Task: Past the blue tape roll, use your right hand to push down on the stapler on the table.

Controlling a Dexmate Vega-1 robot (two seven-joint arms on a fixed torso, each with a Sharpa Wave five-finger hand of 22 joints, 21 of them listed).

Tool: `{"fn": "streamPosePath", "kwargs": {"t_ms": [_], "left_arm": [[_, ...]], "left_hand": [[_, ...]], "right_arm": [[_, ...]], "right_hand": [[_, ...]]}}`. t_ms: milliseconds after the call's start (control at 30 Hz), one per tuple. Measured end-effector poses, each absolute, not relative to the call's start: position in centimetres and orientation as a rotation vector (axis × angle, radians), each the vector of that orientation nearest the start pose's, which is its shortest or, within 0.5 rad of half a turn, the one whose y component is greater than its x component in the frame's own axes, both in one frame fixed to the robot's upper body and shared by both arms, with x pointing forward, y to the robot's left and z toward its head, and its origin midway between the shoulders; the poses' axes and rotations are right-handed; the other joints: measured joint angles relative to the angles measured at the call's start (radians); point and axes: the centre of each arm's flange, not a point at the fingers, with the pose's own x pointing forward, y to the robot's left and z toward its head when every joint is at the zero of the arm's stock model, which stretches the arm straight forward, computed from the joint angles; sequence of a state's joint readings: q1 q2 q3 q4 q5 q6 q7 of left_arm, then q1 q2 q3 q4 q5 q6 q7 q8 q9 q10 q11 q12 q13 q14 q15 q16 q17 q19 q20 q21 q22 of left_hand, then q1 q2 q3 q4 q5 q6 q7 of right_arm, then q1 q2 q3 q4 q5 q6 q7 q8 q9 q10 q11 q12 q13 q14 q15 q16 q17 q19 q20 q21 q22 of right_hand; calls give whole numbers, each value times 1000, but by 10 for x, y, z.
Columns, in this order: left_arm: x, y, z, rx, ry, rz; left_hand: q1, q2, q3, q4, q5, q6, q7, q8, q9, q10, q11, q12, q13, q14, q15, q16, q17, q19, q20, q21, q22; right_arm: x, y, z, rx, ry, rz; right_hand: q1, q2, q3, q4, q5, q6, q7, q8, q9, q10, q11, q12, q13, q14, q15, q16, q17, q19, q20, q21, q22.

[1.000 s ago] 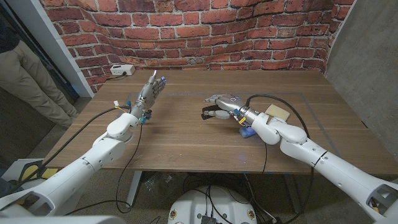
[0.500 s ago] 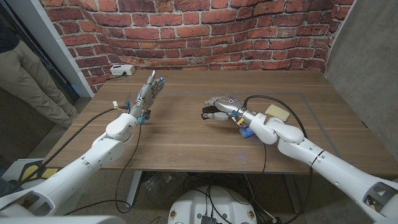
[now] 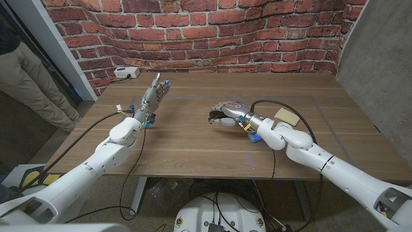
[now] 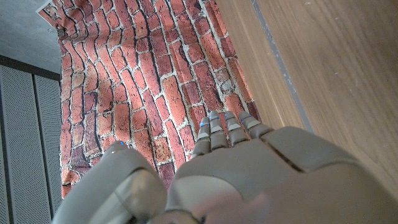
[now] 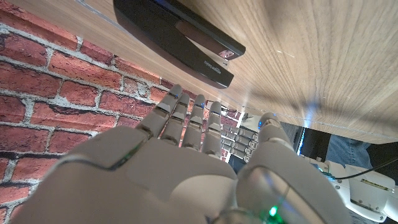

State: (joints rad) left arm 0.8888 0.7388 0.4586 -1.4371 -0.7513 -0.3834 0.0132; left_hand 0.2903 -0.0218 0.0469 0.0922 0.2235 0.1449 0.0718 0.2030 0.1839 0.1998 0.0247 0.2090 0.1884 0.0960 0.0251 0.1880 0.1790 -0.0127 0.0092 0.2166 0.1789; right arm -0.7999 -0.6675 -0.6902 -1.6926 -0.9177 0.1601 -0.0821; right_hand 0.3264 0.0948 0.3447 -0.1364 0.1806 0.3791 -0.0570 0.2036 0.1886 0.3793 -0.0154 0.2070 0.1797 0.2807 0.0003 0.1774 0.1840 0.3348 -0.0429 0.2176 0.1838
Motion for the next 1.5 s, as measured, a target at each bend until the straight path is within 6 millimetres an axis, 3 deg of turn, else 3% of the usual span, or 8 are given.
{"fn": "streamPosePath", "kwargs": {"t_ms": [933, 1500], "left_arm": [[614, 323, -23, 39, -647, -225], [614, 324, -22, 41, -647, -224]], "left_hand": [[0, 0, -5, 0, 0, 11, 0, 0, 0, 6, 2, 0, 0, 0, 0, 0, 0, 0, 0, -6, 0], [0, 0, -6, 0, 0, 16, 5, 0, 0, 9, -2, 0, 0, 6, 2, 0, 0, 0, 0, -6, 0]], "right_arm": [[585, -112, -54, -1704, -972, 231], [593, -116, -62, -1699, -925, 256]], "right_hand": [[-13, -2, 0, 0, 0, 30, -2, 7, -1, 8, 8, 0, 0, 1, -1, 0, -3, -3, -3, 0, 0], [-13, -2, 0, 0, 0, 52, 16, 12, 0, 21, 10, 4, 0, 9, -9, 4, -3, 13, 2, -3, 0]]}}
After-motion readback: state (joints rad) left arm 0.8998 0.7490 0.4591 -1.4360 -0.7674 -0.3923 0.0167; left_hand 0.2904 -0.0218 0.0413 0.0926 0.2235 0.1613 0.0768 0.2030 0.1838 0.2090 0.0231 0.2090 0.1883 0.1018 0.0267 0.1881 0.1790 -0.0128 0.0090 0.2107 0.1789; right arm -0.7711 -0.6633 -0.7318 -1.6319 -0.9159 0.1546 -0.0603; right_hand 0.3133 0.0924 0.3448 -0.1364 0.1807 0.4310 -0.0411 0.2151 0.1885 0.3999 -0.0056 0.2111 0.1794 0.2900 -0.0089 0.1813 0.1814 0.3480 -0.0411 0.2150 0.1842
